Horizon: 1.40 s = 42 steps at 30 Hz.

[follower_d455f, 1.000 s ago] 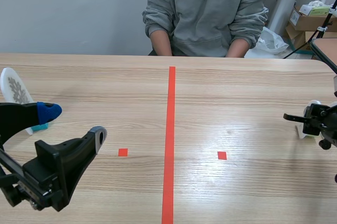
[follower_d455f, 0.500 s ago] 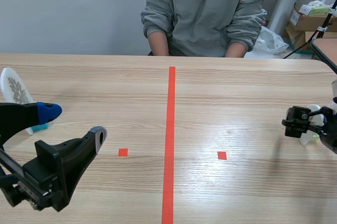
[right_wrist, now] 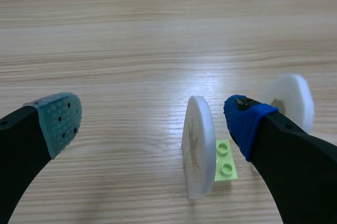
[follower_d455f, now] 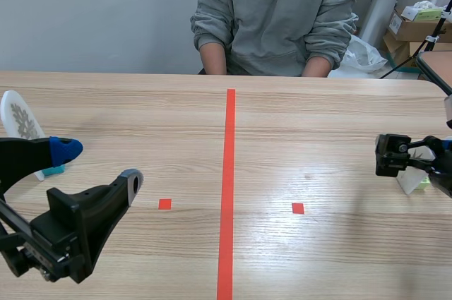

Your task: Do the leaf sorting experiment

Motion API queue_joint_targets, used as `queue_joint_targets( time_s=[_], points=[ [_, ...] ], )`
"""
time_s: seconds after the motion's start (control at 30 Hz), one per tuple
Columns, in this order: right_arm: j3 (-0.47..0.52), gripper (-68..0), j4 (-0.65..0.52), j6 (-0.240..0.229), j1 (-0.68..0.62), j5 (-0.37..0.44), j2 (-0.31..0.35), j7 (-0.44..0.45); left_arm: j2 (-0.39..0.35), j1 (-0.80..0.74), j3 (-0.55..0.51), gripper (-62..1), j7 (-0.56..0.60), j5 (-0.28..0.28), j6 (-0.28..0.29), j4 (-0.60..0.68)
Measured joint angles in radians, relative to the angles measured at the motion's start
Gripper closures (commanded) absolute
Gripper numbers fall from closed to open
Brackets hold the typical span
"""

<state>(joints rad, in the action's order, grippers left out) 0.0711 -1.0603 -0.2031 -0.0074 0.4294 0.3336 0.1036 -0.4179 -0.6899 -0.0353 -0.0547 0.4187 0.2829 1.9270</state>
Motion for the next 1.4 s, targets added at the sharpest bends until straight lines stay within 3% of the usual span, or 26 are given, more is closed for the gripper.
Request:
queue_joint_targets(
  time_s=[0.47, 0.63, 0.8, 0.97, 1.23, 1.4],
  points=[
    [0.0, -55.2, -0.486, -0.031, -0.283, -0.02, 0.102, -0.066, 0.0, 0.0, 0.0, -56.6, 0.0, 0.0, 0.0, 0.0],
    [0.0, -55.2, -0.624, -0.08, -0.391, -0.003, 0.13, -0.084, 0.0, 0.0, 0.0, -56.6, 0.0, 0.0, 0.0, 0.0],
    [0.0, -55.2, -0.699, -0.19, -0.48, 0.008, 0.145, -0.123, 0.0, 0.0, 0.0, -56.6, 0.0, 0.0, 0.0, 0.0],
    [0.0, -55.2, -0.732, -0.259, -0.533, 0.05, 0.161, -0.181, 0.0, 0.0, 0.0, -56.6, 0.0, 0.0, 0.0, 0.0],
    [0.0, -55.2, -0.868, -0.325, -0.559, 0.05, 0.163, -0.272, 0.0, 0.0, 0.0, -56.6, 0.0, 0.0, 0.0, 0.0],
    [0.0, -55.1, -0.951, -0.339, -0.575, 0.079, 0.163, -0.301, 0.0, 0.0, 0.0, -56.6, 0.0, 0.0, 0.0, 0.0]
  ],
)
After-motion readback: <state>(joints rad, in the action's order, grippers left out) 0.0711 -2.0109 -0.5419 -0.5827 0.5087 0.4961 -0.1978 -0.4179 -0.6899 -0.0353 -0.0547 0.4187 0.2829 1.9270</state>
